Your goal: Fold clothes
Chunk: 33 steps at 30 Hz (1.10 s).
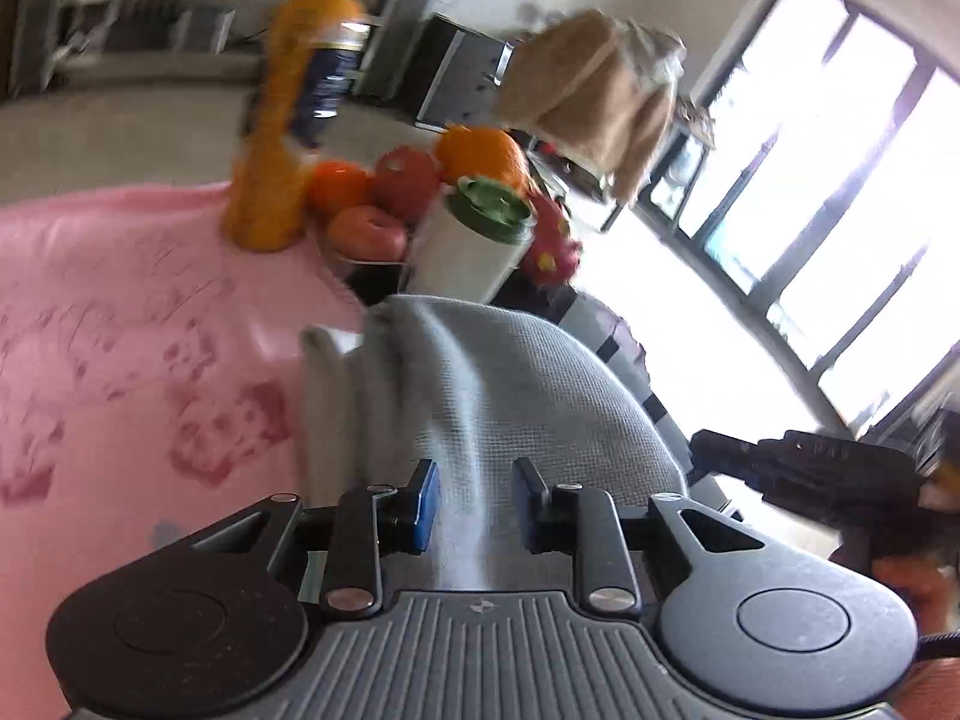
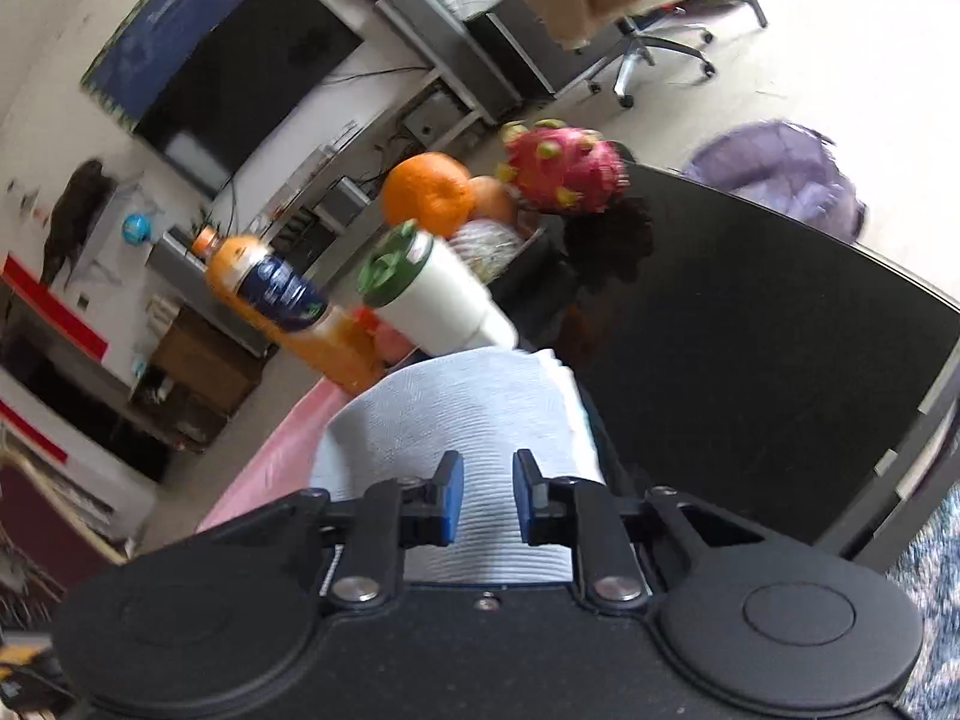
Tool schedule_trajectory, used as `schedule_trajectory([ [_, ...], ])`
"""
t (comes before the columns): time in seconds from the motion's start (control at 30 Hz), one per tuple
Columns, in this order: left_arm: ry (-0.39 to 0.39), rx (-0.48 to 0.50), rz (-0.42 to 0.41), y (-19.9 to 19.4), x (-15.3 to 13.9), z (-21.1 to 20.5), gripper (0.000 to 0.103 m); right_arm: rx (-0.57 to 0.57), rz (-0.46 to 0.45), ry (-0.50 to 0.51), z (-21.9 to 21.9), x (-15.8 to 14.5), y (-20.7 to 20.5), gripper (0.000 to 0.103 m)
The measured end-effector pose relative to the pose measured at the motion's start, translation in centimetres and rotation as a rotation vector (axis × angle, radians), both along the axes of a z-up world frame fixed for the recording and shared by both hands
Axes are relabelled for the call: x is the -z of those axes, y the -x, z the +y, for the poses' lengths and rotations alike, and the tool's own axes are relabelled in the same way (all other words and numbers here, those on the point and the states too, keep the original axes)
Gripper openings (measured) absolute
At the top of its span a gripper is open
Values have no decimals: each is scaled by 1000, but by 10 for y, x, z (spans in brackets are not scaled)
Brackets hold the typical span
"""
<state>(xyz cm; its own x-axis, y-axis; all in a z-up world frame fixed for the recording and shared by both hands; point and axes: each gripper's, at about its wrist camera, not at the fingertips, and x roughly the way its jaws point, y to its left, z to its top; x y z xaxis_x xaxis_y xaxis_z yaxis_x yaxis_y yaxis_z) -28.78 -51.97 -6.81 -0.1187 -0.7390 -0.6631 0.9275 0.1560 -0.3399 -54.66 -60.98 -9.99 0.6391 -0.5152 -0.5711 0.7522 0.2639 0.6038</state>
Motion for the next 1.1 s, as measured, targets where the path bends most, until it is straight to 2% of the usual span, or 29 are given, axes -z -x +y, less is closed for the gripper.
schedule_trajectory([
  [0.03, -45, 7, -48, 7, 8, -6, 16, -10, 45, 24, 3, -1, -10, 19],
  [0.1, -128, 9, -157, 18, 29, -10, 16, -13, 160, 59, 9, 0, -30, 20],
  [0.17, -147, 0, -238, 21, 43, -7, 16, -38, 226, 64, 14, 9, -46, 20],
  [0.2, -149, -6, -274, 22, 50, -5, 19, -52, 242, 70, 16, 13, -52, 20],
  [0.37, -145, -17, -257, 9, 55, -3, 22, -81, 354, 127, 26, 12, -70, 21],
  [0.5, -119, 1, -195, 0, 43, 9, 21, -89, 321, 123, 27, -4, -59, 21],
  [0.57, -89, 11, -142, -4, 29, 19, 22, -79, 291, 187, 37, -19, -49, 24],
  [0.6, -70, 13, -132, -4, 22, 21, 28, -66, 283, 214, 38, -25, -45, 25],
  [0.67, -41, 13, -134, -1, 11, 17, 30, -35, 254, 253, 36, -33, -39, 25],
  [0.73, -29, 8, -146, 3, 4, 1, 31, -4, 229, 236, 22, -32, -39, 25],
  [0.8, -27, -12, -181, 8, 3, -21, 31, 20, 201, 207, 4, -23, -45, 19],
  [0.9, -67, -81, -225, 5, 19, -56, 30, 46, 160, 150, -21, -6, -59, 18],
  [1.03, -117, -161, -191, -13, 49, -78, 50, 53, 225, 115, -44, 21, -89, 18],
  [1.1, -141, -200, -169, -22, 64, -88, 54, 54, 244, 86, -54, 33, -100, 18],
])
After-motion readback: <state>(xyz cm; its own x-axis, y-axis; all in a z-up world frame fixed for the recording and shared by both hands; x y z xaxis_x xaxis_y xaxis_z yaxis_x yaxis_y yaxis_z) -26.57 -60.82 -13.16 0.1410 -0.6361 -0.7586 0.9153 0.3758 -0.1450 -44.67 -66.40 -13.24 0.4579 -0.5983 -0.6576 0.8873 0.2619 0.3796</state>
